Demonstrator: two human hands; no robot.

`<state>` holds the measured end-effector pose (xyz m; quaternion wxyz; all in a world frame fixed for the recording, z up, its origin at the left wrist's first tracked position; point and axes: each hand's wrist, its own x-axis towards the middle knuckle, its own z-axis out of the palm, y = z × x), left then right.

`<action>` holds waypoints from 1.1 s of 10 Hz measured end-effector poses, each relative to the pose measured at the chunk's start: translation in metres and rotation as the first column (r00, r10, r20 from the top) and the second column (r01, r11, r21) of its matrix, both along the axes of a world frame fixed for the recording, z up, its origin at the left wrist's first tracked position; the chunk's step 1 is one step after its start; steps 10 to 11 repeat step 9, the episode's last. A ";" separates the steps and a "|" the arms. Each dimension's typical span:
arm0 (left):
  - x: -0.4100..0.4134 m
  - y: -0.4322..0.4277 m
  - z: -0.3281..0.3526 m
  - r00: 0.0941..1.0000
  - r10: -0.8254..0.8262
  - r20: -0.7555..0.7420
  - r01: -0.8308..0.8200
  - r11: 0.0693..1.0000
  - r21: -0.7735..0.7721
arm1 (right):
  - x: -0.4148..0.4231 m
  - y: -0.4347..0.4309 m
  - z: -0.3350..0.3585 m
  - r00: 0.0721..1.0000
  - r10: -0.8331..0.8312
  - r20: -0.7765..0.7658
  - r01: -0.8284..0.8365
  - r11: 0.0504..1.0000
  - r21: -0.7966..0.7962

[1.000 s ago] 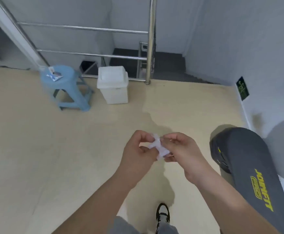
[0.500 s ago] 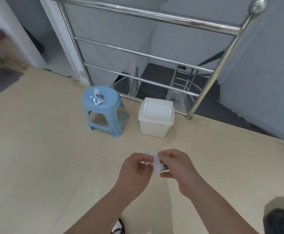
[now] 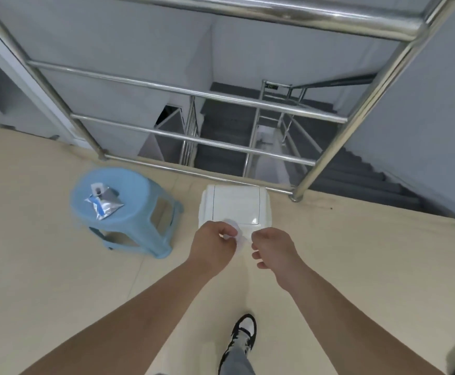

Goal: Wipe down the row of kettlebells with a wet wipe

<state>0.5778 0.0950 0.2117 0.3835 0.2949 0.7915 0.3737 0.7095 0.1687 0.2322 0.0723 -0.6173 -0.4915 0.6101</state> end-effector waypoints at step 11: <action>-0.121 0.201 -0.208 0.411 -0.905 -0.108 0.823 0.420 -0.382 | -0.100 0.156 -0.152 0.916 -0.378 0.138 0.397 0.903 -0.163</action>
